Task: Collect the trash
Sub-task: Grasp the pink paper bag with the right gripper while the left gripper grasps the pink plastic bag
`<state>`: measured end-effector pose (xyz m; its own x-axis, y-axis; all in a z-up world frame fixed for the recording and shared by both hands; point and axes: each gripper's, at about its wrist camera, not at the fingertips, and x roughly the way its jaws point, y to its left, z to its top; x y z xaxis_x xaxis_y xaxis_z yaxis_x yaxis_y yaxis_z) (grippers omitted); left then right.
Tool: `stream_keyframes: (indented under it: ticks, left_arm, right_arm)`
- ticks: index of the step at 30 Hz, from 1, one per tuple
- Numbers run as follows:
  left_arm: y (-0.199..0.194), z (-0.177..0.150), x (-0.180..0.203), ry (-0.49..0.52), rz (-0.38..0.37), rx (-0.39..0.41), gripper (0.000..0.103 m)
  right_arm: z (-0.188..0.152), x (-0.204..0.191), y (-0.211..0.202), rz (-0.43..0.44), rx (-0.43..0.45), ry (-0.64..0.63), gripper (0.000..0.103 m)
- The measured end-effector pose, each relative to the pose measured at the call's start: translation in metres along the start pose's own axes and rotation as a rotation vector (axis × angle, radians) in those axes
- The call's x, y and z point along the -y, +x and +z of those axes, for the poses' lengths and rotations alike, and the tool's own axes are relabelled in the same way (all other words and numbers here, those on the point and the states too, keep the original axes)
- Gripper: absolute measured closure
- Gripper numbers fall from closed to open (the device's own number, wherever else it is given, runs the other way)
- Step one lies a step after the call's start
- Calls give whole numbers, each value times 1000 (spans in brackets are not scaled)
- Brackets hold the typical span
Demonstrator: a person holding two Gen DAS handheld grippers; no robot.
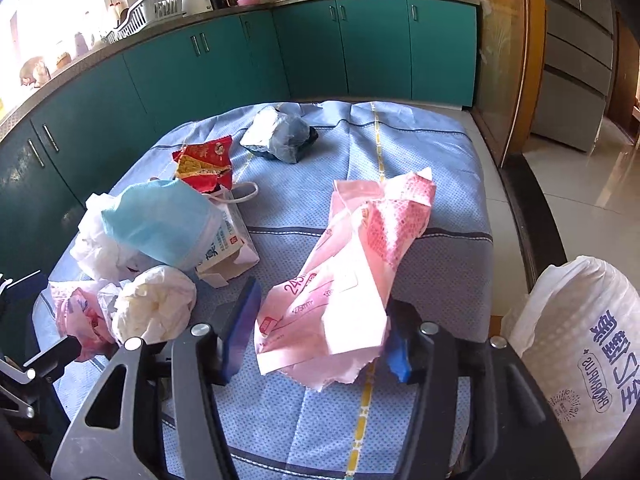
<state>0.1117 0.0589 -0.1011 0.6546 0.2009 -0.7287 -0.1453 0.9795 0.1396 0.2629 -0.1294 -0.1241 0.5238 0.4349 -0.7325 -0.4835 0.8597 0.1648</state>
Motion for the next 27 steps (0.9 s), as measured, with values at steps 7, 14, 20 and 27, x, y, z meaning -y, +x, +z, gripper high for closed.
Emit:
stream_keyframes:
  ticks: [7, 14, 20, 27]
  left_arm:
    - [20, -3, -9, -59, -79, -65, 4]
    - [16, -6, -3, 7, -75, -56, 27]
    - [11, -8, -1, 41, -48, -40, 28]
    - [6, -7, -9, 28, -18, -29, 29]
  right_arm:
    - [0, 0, 2, -18, 6, -3, 46]
    - [0, -4, 7, -39, 5, -17, 45]
    - [0, -7, 10, -63, 4, -27, 44]
    - [-1, -10, 8, -119, 28, -46, 31]
